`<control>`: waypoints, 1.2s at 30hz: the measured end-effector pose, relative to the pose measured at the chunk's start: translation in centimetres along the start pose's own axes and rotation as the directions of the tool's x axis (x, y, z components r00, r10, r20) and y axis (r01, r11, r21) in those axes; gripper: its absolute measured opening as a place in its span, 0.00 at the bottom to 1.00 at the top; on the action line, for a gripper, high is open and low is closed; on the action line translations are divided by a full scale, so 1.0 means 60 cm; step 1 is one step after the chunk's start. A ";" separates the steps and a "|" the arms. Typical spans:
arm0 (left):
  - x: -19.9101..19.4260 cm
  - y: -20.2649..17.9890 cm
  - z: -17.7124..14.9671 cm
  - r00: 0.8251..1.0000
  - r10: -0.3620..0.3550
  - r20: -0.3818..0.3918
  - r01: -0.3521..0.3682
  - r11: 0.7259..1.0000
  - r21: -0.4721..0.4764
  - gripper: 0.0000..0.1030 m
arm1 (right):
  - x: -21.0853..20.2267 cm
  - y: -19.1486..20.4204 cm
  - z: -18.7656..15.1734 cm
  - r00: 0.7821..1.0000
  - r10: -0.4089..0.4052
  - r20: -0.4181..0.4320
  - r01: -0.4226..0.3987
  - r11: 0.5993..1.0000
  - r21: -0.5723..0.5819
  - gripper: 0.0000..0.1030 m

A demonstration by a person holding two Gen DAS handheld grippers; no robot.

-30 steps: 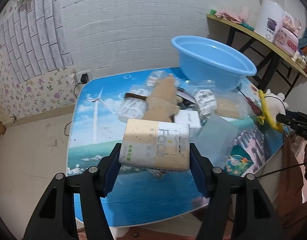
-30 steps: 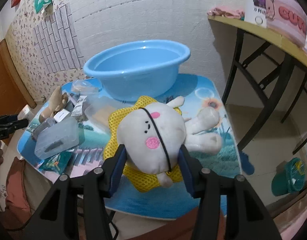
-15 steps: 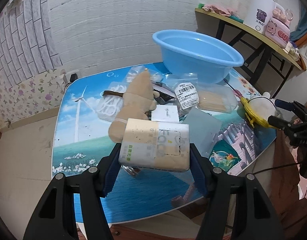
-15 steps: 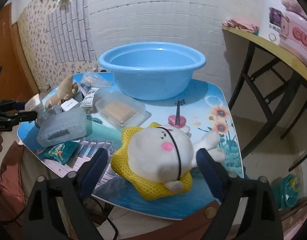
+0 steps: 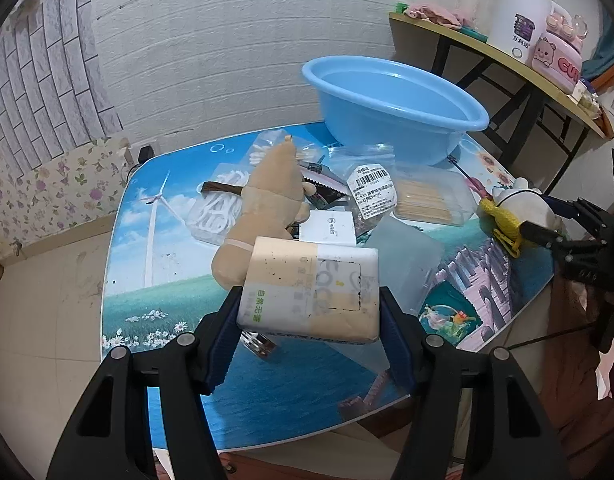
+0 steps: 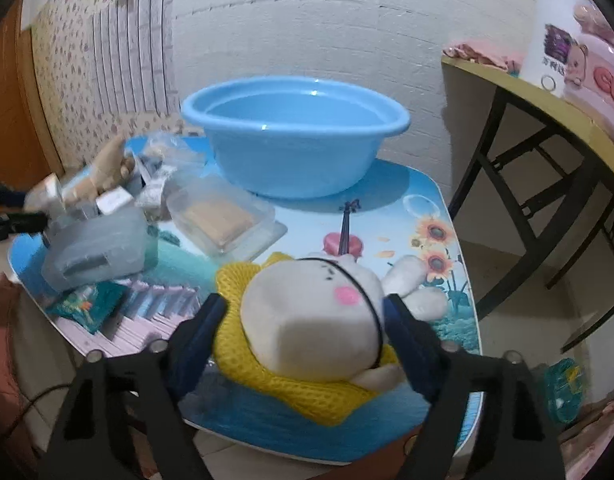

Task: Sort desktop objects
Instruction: 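Carry the tissue pack and the white plush doll over the basin with both grippers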

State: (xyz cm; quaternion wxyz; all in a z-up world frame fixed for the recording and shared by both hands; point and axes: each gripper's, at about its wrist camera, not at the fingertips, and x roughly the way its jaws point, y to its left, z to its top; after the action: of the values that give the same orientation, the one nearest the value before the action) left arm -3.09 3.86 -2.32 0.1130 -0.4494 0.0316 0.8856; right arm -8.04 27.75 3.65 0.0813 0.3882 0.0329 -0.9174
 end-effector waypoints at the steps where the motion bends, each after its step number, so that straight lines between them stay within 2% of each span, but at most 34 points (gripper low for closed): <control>1: 0.000 0.001 0.001 1.000 0.000 0.000 0.000 1.000 0.000 0.62 | -0.002 -0.007 0.000 1.000 0.012 0.002 -0.012 1.000 0.015 0.71; 6: -0.004 0.000 0.007 1.000 -0.002 0.010 0.002 1.000 0.001 0.62 | -0.016 -0.018 0.004 0.998 0.047 0.031 -0.049 0.998 0.047 0.65; 12: -0.014 -0.008 0.023 0.999 -0.010 0.031 0.010 1.000 0.003 0.62 | -0.040 -0.009 0.018 0.993 0.072 0.088 -0.075 0.997 0.032 0.64; 23: -0.029 -0.040 0.092 0.995 -0.050 0.092 0.046 0.998 0.043 0.62 | -0.087 -0.012 0.084 0.965 0.125 0.230 -0.133 0.991 0.020 0.64; 36: 0.033 -0.099 0.204 0.990 -0.106 0.096 0.095 0.988 0.118 0.62 | -0.030 -0.019 0.165 0.950 0.178 0.257 -0.179 0.984 -0.020 0.64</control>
State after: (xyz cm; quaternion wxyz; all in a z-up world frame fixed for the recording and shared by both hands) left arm -12.51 11.89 3.61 0.1843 -0.3974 0.0532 0.8974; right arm -13.99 27.85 11.80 0.1667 0.2672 -0.0145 -0.9490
